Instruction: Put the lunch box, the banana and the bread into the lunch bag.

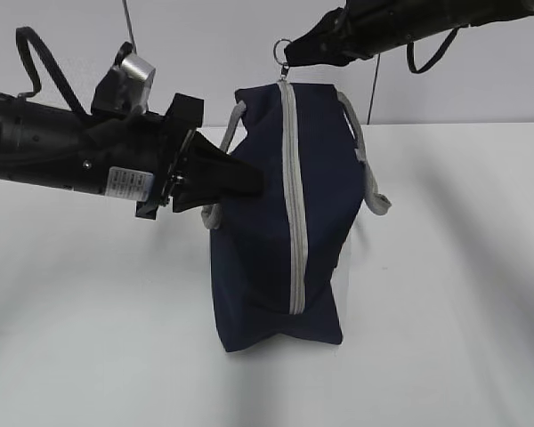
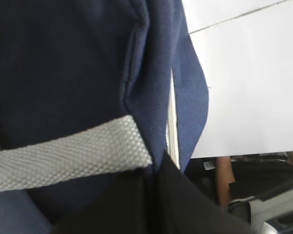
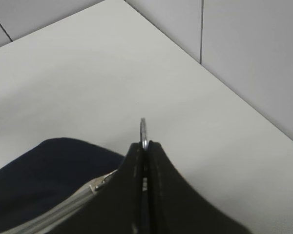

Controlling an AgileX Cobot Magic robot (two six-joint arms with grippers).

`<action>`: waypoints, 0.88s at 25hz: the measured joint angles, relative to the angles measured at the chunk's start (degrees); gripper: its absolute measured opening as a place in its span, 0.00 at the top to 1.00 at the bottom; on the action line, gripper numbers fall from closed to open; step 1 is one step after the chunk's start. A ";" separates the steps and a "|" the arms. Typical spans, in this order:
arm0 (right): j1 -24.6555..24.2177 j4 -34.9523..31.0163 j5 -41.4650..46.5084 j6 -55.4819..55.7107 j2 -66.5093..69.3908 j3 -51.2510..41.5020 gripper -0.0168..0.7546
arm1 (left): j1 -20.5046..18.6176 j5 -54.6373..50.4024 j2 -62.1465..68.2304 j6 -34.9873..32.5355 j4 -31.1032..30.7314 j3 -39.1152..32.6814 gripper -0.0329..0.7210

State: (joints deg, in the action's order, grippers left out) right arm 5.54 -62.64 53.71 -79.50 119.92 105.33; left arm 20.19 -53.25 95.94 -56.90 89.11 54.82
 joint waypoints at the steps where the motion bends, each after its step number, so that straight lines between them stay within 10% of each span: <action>1: 0.00 0.00 0.00 0.00 1.06 1.26 1.00 | 0.00 -0.39 0.00 0.00 -0.34 0.00 0.96; 16: 0.00 2.68 5.96 6.91 15.03 18.40 1.00 | -0.42 -1.82 0.00 0.00 -1.62 0.00 0.93; 22: 0.00 2.68 8.38 6.80 15.03 18.49 1.00 | -5.02 -4.42 0.00 1.82 -2.69 0.00 0.38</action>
State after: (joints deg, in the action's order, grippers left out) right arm 5.54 -59.96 62.09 -72.70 134.94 123.82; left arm 15.16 -57.67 95.94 -55.08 86.42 54.82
